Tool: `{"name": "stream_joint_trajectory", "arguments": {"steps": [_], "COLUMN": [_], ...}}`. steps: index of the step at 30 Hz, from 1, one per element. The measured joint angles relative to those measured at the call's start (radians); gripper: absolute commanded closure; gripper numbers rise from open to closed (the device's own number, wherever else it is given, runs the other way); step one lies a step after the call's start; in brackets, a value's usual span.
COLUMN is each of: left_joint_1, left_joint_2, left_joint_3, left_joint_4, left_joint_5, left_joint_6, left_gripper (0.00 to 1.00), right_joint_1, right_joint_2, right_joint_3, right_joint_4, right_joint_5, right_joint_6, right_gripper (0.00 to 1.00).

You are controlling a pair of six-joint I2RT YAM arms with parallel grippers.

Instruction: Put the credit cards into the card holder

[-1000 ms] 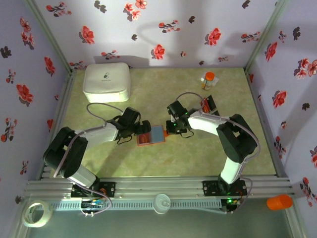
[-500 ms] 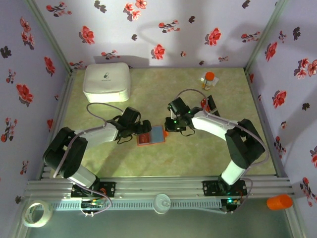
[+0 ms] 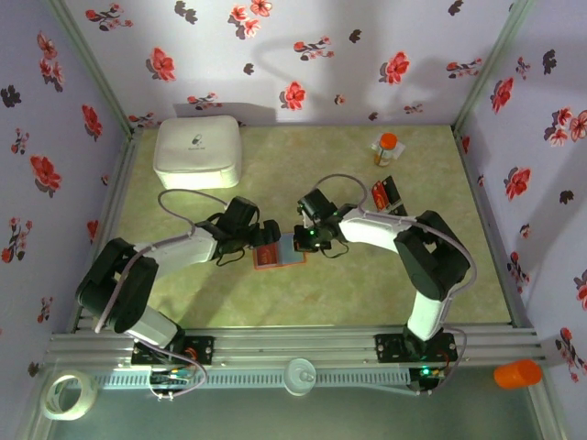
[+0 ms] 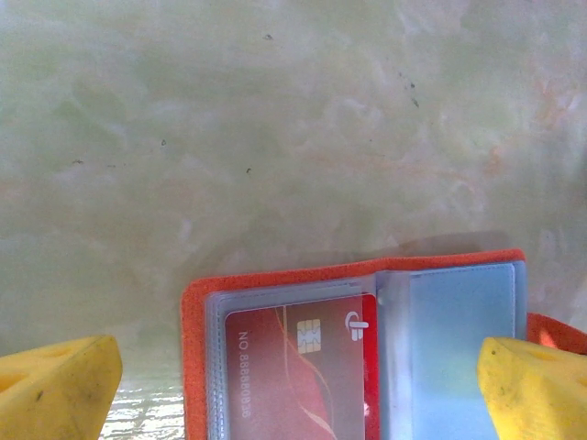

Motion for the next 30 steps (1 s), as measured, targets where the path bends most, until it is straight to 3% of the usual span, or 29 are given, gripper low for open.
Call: {"name": "stream_joint_trajectory", "arguments": {"steps": [30], "left_joint_1": [-0.006], "left_joint_2": [0.068], "left_joint_3": [0.037], "left_joint_4": [0.033], "left_joint_5": [0.034], "left_joint_6": [0.0], "left_gripper": [0.0], "right_joint_1": [0.0], "right_joint_2": [0.025], "right_joint_3": [-0.031], "right_joint_4": [0.074], "right_joint_5": [-0.002], "right_joint_6": [0.016], "right_gripper": [0.97]}}
